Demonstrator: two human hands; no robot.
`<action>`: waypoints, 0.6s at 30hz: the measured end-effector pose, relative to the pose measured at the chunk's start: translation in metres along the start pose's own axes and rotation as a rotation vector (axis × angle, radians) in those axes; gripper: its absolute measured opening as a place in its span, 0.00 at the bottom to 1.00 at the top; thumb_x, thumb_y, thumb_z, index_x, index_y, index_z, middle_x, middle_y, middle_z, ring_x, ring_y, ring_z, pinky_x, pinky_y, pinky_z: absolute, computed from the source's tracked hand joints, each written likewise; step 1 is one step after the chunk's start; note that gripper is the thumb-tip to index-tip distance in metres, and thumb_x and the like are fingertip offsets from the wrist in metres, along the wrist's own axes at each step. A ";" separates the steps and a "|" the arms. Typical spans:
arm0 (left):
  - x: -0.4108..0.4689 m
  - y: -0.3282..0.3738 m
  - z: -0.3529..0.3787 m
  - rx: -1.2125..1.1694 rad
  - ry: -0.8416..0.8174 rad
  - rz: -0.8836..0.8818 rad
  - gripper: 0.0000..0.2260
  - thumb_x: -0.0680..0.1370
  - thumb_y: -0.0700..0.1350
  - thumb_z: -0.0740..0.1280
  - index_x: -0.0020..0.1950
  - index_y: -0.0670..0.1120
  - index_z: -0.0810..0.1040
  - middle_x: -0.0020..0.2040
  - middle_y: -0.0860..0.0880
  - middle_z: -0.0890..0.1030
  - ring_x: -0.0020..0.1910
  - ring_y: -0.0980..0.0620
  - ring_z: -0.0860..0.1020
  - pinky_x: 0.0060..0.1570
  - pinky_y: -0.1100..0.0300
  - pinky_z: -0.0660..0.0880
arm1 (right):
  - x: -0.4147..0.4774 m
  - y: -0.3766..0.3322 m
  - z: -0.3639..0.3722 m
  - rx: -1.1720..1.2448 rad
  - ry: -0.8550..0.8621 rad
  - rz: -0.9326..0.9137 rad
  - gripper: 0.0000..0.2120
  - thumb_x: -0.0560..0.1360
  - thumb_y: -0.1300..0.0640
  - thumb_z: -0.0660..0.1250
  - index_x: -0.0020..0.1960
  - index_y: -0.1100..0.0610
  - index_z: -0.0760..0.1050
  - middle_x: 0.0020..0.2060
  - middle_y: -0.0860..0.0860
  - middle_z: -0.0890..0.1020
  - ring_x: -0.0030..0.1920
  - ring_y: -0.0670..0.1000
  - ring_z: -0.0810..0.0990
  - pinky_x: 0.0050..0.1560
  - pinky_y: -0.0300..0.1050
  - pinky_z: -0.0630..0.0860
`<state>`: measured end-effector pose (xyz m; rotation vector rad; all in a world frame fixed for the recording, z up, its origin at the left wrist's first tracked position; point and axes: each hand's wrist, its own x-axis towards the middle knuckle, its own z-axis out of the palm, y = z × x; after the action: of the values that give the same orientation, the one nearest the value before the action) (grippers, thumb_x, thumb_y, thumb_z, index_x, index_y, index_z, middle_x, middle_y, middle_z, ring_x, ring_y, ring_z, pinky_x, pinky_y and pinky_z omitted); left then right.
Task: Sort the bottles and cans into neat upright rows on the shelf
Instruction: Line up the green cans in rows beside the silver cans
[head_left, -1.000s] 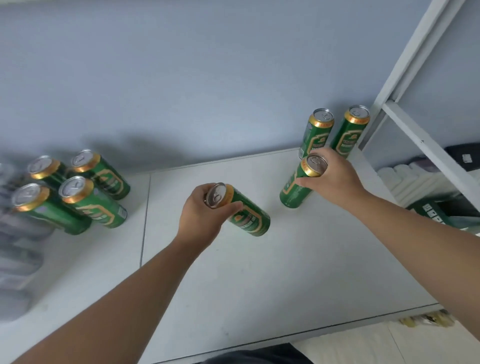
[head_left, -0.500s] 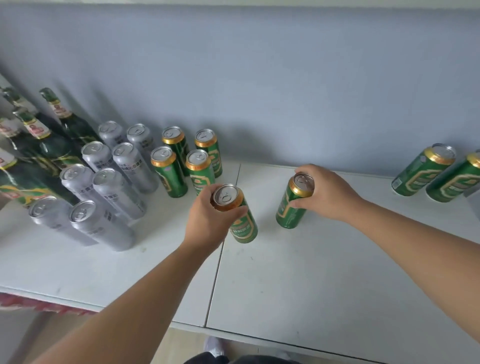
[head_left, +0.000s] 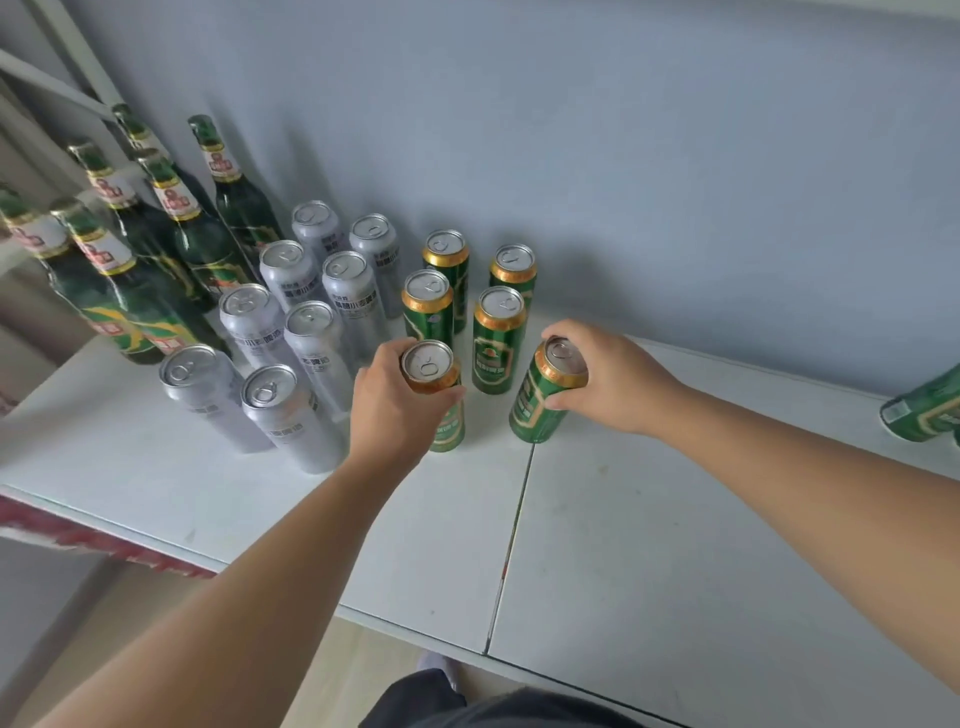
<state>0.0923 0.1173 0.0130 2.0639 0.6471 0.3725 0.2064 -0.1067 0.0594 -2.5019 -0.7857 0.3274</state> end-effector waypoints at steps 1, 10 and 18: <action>0.005 -0.004 -0.003 0.001 0.006 0.001 0.32 0.63 0.57 0.79 0.64 0.57 0.72 0.53 0.59 0.79 0.59 0.50 0.77 0.57 0.48 0.79 | 0.005 -0.006 0.005 -0.011 -0.009 -0.003 0.33 0.66 0.54 0.80 0.66 0.46 0.70 0.60 0.47 0.77 0.57 0.51 0.78 0.57 0.50 0.76; 0.030 -0.019 -0.017 0.026 -0.008 0.057 0.32 0.68 0.52 0.80 0.69 0.54 0.72 0.50 0.62 0.73 0.61 0.53 0.71 0.59 0.57 0.73 | 0.030 -0.049 0.038 -0.057 -0.081 -0.032 0.37 0.67 0.52 0.80 0.70 0.45 0.65 0.66 0.45 0.74 0.62 0.51 0.76 0.61 0.50 0.76; 0.046 -0.028 -0.025 0.035 -0.051 0.107 0.30 0.70 0.51 0.78 0.69 0.55 0.71 0.58 0.58 0.78 0.61 0.52 0.69 0.59 0.56 0.69 | 0.041 -0.070 0.048 -0.025 -0.149 -0.070 0.37 0.69 0.58 0.79 0.71 0.44 0.65 0.68 0.46 0.71 0.64 0.50 0.74 0.60 0.46 0.75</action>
<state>0.1092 0.1730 0.0034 2.1403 0.5177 0.3710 0.1894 -0.0139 0.0524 -2.4878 -0.9389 0.4865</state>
